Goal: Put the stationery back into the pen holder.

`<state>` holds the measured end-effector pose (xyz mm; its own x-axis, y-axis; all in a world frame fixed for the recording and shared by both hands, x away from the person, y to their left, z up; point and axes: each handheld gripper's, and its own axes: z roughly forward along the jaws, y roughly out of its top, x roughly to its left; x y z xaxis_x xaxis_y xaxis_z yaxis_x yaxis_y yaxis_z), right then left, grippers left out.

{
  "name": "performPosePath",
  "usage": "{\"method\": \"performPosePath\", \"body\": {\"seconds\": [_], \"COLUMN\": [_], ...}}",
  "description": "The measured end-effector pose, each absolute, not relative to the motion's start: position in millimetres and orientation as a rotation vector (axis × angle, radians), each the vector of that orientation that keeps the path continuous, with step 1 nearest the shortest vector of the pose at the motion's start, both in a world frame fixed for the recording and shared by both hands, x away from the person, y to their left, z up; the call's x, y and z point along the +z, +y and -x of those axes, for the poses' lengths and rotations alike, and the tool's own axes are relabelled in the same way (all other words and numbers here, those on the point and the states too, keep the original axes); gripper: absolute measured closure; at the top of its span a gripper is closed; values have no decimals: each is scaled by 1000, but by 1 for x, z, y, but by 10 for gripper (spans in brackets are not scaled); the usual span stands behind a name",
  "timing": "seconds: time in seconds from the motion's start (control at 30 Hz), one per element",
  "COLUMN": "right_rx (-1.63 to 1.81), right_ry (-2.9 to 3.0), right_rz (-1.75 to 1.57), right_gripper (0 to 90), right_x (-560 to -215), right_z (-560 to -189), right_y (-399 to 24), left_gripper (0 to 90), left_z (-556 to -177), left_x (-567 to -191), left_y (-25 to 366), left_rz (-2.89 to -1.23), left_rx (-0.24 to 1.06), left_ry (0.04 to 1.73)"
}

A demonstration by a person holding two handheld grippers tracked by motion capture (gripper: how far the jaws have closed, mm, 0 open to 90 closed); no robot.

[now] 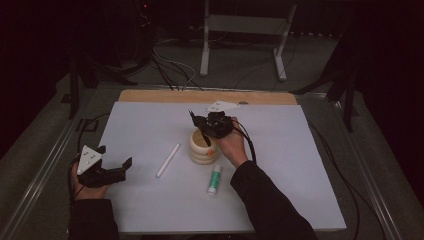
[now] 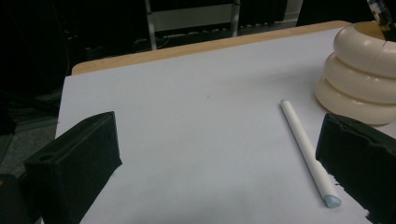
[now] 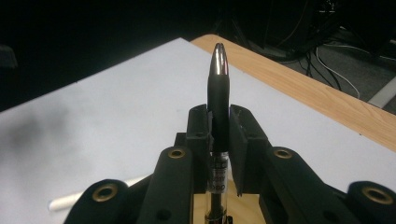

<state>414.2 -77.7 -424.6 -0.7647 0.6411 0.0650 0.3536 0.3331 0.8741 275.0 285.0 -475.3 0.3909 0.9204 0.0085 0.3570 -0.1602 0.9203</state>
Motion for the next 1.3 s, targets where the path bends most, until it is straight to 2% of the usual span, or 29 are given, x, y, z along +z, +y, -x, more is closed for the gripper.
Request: {"method": "performPosePath", "body": {"seconds": [0.5, 0.53, 0.67, 0.77, 0.97, 1.3], "right_rx": [1345, 1337, 1362, 1371, 1300, 1192], "right_ry": [2366, 2372, 2353, 2354, 2354, 2392], "right_rz": [-920, -913, -960, -1005, -1056, -1097], "right_gripper": [790, 752, 330, 166, 68, 41], "right_x": [-438, -438, -437, -435, -433, -433], "right_z": [-409, -409, -409, -410, -409, -406], "right_y": [-80, -80, -82, -85, -87, -90], "left_gripper": [1, 1, 1, 1, 1, 1], "left_z": [-275, -275, -275, -275, -275, -275], "left_x": [-476, -476, -476, -476, -476, -476], "left_y": [284, 284, 285, 284, 284, 285], "left_rz": [-1717, -1717, -1717, -1719, -1719, -1717], "left_rx": [757, 757, 757, 756, 757, 756], "left_ry": [1131, 1132, 1132, 1133, 1136, 1143]}}
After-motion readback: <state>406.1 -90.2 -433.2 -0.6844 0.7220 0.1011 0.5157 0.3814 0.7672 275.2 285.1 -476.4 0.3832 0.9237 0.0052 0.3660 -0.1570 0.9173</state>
